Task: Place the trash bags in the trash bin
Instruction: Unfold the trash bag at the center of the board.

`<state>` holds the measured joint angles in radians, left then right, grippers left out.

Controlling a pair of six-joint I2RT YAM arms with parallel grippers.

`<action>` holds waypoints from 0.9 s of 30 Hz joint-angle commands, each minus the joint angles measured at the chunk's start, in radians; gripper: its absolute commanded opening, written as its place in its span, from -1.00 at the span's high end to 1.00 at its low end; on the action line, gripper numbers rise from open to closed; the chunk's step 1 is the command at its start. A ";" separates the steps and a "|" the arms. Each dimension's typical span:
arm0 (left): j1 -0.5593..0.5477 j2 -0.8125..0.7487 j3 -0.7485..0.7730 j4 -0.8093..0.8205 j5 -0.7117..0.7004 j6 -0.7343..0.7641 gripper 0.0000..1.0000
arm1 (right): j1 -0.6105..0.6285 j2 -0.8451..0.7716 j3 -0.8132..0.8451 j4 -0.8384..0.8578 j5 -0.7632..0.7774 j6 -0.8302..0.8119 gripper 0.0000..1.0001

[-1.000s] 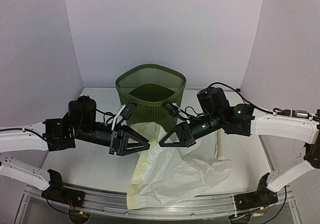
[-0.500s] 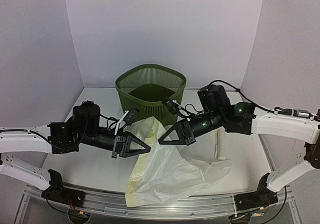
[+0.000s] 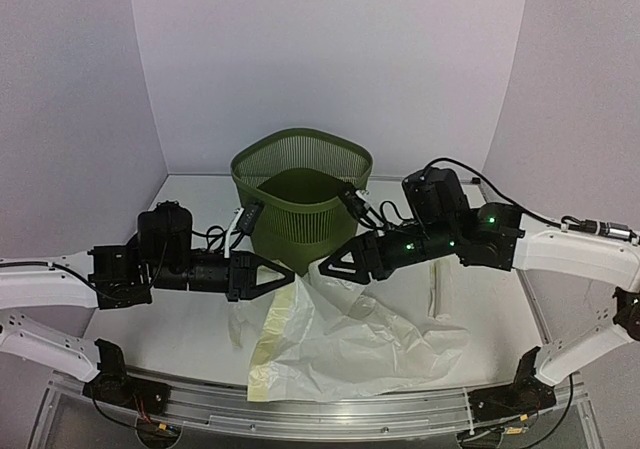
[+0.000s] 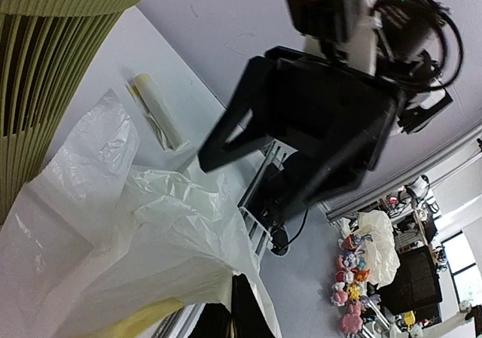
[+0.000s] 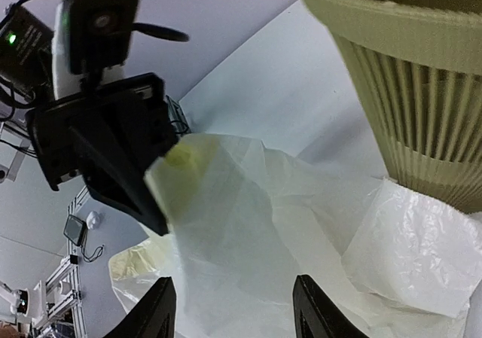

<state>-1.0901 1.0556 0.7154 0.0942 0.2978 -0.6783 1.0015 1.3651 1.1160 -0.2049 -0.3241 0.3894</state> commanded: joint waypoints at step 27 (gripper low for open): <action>-0.002 0.110 0.161 -0.152 -0.114 -0.169 1.00 | 0.180 0.165 0.151 -0.089 0.357 -0.133 0.12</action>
<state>-1.0901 1.1663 0.8371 -0.0569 0.1961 -0.8204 1.1684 1.5185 1.2396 -0.3157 -0.0078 0.3082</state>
